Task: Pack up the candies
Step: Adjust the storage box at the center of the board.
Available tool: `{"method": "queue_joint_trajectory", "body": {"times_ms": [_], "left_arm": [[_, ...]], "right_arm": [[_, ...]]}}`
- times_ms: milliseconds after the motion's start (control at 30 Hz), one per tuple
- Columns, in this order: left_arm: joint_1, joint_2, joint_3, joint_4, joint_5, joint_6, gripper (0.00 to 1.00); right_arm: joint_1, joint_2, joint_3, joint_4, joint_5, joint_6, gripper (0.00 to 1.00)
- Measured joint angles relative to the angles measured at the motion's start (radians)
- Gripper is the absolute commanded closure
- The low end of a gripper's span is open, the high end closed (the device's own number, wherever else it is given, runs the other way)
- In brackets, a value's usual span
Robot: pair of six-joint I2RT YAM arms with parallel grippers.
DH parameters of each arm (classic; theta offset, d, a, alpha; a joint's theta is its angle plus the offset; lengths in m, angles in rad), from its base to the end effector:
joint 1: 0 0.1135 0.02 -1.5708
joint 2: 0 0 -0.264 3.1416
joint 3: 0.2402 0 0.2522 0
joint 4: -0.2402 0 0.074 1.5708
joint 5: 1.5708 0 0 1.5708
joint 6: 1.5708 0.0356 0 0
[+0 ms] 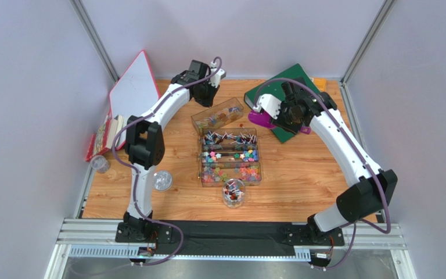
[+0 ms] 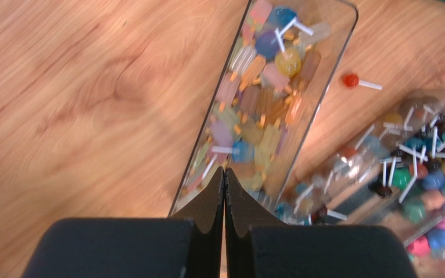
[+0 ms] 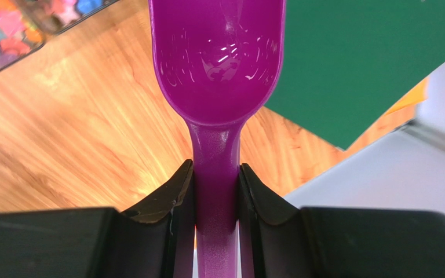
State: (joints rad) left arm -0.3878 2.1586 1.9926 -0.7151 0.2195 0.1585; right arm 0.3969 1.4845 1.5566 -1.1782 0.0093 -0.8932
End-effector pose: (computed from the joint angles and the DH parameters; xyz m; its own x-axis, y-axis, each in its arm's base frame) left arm 0.4480 -0.1914 0.2680 -0.6267 0.4224 -0.6548 0.6038 0.7944 -0.0654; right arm 0.2642 0.1104 0.3560 -0.2187 -0.9364 -0.2745 -0.8822 0.3100 -0.3544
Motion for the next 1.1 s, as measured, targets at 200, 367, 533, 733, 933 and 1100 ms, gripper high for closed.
{"method": "queue_joint_trajectory", "body": {"times_ms": [200,367,533,733,933,1100], "left_arm": [[-0.062,0.162,0.15,0.002,-0.01,0.006,1.0],[-0.12,0.252,0.229,0.0,-0.012,0.015,1.0],[-0.162,0.311,0.293,0.008,-0.014,0.026,1.0],[-0.19,0.308,0.274,0.017,0.013,0.031,1.0],[-0.216,0.252,0.121,0.023,0.07,0.026,1.0],[-0.242,0.188,0.043,0.031,0.098,0.014,1.0]], "right_arm": [[-0.087,0.082,0.006,0.047,-0.04,0.101,1.0],[-0.124,0.099,0.012,0.056,-0.059,0.128,1.0],[-0.146,0.119,0.014,0.062,-0.064,0.142,1.0],[-0.164,0.12,0.013,0.061,-0.064,0.141,1.0],[-0.178,0.152,0.014,0.06,-0.063,0.141,1.0],[-0.183,0.198,0.015,0.054,-0.063,0.139,1.0]]}}
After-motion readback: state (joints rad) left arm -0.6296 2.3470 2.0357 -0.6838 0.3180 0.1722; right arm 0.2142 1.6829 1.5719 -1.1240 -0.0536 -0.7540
